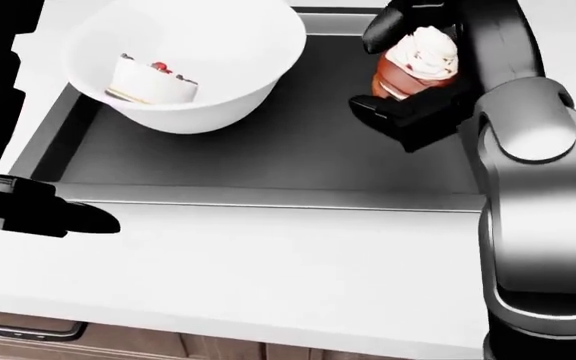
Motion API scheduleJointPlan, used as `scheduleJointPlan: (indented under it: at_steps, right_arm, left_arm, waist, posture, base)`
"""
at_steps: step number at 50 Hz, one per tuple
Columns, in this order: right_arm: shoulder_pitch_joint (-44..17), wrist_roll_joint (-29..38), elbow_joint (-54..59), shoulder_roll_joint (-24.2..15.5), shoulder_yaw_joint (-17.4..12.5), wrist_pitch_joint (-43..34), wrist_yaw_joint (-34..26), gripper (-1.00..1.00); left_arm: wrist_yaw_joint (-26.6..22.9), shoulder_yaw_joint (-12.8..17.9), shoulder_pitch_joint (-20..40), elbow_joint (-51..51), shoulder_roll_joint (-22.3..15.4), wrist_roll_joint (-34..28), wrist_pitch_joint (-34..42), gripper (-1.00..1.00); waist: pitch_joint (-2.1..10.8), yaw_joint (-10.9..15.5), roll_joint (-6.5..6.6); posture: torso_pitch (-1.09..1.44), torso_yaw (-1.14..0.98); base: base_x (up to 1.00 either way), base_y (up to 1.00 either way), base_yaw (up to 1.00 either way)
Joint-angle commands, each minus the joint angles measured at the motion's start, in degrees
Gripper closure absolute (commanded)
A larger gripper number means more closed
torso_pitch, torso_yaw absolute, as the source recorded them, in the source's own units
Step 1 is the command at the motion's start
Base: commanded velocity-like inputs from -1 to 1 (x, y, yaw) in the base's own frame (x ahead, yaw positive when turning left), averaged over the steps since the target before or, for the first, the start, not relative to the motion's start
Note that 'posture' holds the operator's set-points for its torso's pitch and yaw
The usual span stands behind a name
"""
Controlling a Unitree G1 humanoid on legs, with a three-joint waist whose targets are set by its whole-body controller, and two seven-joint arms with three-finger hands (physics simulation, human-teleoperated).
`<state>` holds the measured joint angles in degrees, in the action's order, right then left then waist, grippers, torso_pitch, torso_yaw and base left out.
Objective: Pick up the bowl with cake and place it on the tray. Pick up the cupcake and place it on the tray.
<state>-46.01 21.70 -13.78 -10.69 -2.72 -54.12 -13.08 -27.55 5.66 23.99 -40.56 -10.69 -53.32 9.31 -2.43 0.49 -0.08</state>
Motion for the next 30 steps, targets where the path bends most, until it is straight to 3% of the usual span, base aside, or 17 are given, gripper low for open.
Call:
scheduleJointPlan:
  at_steps: [1,8,10,14,17,22,23,30]
  right_arm:
    - [-1.7,0.4,-1.0,-0.2,-0.4,2.6,0.8,1.0]
    - [-0.5,0.5,1.4,0.8,0.1,5.1,1.8,0.96]
    - [-0.3,0.7,1.8,1.0,0.3,5.5,1.9,0.65]
    - [-0.2,0.9,2.3,1.3,0.4,6.0,2.0,0.54]
    - [0.1,1.0,2.5,1.5,0.4,6.3,2.1,0.25]
    - [0.5,1.2,3.3,1.7,0.5,7.2,2.2,0.16]
    - [0.6,1.2,3.3,1.8,0.5,7.2,2.0,0.02]
    - [1.4,1.4,5.2,2.0,0.7,8.7,1.9,0.0]
  left_arm:
    - [1.2,0.5,1.2,-1.4,-0.4,0.1,-0.6,-1.0]
    - [1.8,0.8,0.7,-0.9,-0.5,0.4,-1.1,-1.0]
    - [2.2,1.0,0.5,-0.5,-0.7,0.7,-1.4,-1.0]
    - [2.0,0.9,0.3,-1.0,-0.6,0.6,-1.2,-1.0]
    - [2.3,1.1,0.1,-0.8,-0.7,1.0,-1.3,-1.0]
    - [2.2,1.4,0.4,-0.9,-1.0,1.2,-1.0,-1.0]
    - [2.3,1.4,0.4,-0.9,-1.0,1.2,-1.0,-1.0]
    - [2.4,1.7,0.4,-1.0,-1.3,1.7,-0.7,-1.0]
  waist:
    - [1.48,0.0,0.05]
    - [1.6,0.0,0.05]
    - [1.59,0.0,0.05]
    - [1.61,0.0,0.08]
    - [1.6,0.0,0.09]
    - [1.65,0.0,0.09]
    - [1.66,0.0,0.09]
    - [1.72,0.0,0.11]
  posture:
    - [0.0,0.0]
    - [0.0,0.0]
    - [0.0,0.0]
    - [0.0,0.0]
    - [0.0,0.0]
    - [0.0,0.0]
    - [0.0,0.0]
    - [0.0,0.0]
  base:
    - [0.0,0.0,0.0]
    - [0.0,0.0,0.0]
    - [0.0,0.0,0.0]
    - [0.0,0.0,0.0]
    - [0.0,0.0,0.0]
    - [0.0,0.0,0.0]
    - [0.0,0.0,0.0]
    - [0.0,0.0,0.0]
